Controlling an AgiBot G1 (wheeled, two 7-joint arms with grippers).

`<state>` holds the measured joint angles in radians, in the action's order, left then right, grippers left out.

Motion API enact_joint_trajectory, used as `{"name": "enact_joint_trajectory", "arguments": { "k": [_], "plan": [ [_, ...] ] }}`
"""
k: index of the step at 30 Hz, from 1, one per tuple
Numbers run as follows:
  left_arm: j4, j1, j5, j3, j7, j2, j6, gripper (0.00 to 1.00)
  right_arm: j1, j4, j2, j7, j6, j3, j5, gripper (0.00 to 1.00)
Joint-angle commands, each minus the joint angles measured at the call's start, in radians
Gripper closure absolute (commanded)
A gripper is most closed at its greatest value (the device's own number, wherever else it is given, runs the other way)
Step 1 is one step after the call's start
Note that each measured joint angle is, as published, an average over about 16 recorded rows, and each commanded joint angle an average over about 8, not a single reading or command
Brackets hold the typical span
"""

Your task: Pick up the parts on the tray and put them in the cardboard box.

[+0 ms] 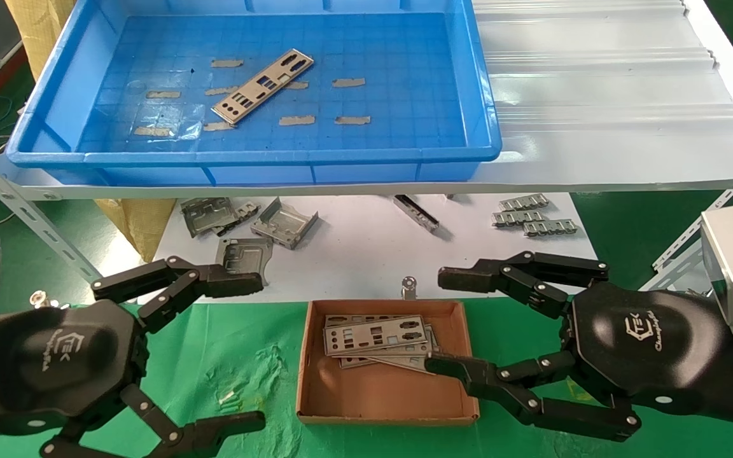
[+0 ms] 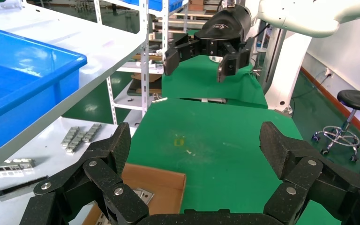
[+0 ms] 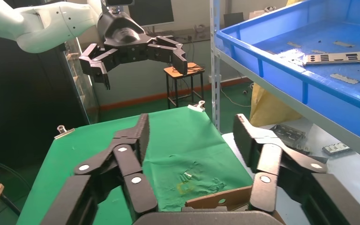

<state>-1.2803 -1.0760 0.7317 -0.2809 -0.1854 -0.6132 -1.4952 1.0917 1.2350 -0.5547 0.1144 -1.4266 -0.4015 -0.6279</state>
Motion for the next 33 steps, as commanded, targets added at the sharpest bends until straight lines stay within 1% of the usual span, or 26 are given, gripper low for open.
{"name": "enact_joint_trajectory", "arguments": {
  "k": [1, 14, 18, 21, 25, 28, 33],
  "plan": [
    [0.000, 0.000, 0.000, 0.000, 0.000, 0.000, 0.000, 0.00, 0.000, 0.000, 0.000, 0.000, 0.000, 0.000, 0.000, 1.00],
    [0.000, -0.003, 0.002, 0.001, 0.000, 0.000, 0.002, 0.00, 0.000, 0.000, 0.000, 0.000, 0.000, 0.000, 0.000, 1.00],
    [0.010, -0.045, 0.023, -0.003, -0.005, -0.011, 0.016, 0.00, 0.000, 0.000, 0.000, 0.000, 0.000, 0.000, 0.000, 1.00],
    [0.046, -0.129, 0.069, -0.021, -0.027, -0.041, 0.037, 0.00, 0.000, 0.000, 0.000, 0.000, 0.000, 0.000, 0.000, 1.00],
    [0.156, -0.298, 0.181, -0.073, -0.057, -0.114, 0.068, 0.00, 0.000, 0.000, 0.000, 0.000, 0.000, 0.000, 0.000, 1.00],
    [0.285, -0.425, 0.280, -0.120, -0.055, -0.185, 0.088, 0.00, 0.000, 0.000, 0.000, 0.000, 0.000, 0.000, 0.000, 1.00],
    [0.547, -0.595, 0.405, -0.180, 0.001, -0.310, 0.125, 0.00, 0.000, 0.000, 0.000, 0.000, 0.000, 0.000, 0.000, 1.00]
  ]
}}
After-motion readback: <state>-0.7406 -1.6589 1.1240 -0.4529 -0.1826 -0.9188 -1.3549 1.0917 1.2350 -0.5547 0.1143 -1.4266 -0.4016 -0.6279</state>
